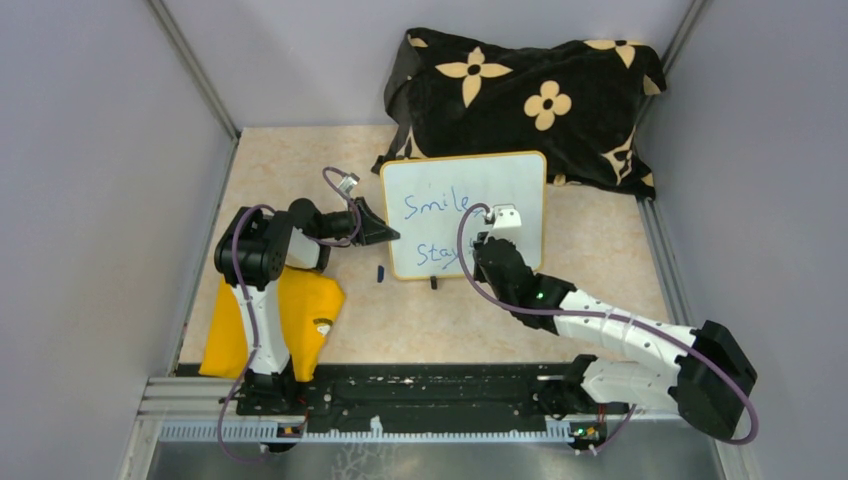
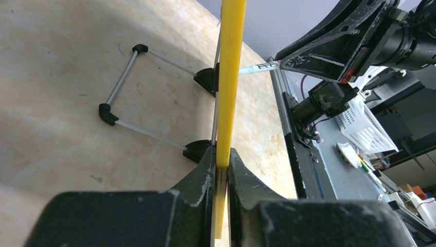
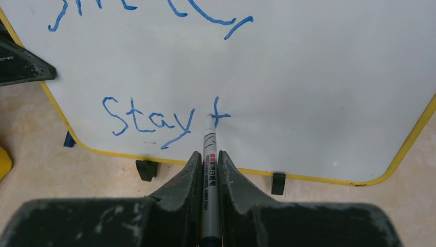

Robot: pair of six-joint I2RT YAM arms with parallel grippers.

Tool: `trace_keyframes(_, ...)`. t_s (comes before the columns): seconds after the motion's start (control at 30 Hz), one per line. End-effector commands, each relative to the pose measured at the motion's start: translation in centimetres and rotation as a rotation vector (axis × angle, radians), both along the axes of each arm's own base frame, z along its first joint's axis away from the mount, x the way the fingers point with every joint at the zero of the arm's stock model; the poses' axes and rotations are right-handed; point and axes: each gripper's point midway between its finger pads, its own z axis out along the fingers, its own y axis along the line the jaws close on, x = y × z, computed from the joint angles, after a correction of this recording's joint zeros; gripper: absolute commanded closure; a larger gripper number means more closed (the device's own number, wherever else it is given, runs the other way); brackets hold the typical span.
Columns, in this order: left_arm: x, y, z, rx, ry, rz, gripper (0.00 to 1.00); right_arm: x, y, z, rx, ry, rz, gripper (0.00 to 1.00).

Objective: Write a sentence on the whiteboard

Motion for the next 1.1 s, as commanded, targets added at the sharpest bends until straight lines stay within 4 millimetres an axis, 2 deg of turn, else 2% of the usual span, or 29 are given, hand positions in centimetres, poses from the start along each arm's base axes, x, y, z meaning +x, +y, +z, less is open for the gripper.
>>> trace_keyframes(0.0,-0.7,-0.7,-1.0,-0.01,-0.082,-0.023,1.0,0.6,-0.4,1.2,0.021,-0.029,-0.039,1.0)
trace_keyframes(0.57,-0.8,-0.6,-1.1,-0.01,-0.079,-0.023,1.0,-0.7,-2.9,0.2,0.001,-0.006,-0.083,1.0)
trace_keyframes(0.83,-0.8,-0.6,-1.1,-0.01,-0.08,-0.024,1.0,-0.7,-2.5,3.0,0.071,-0.072,-0.047,1.0)
trace_keyframes(1.07,-0.8,-0.6,-1.1,-0.009,-0.08,-0.024,1.0,-0.1,-2.0,3.7,0.063,-0.088,-0.048,1.0)
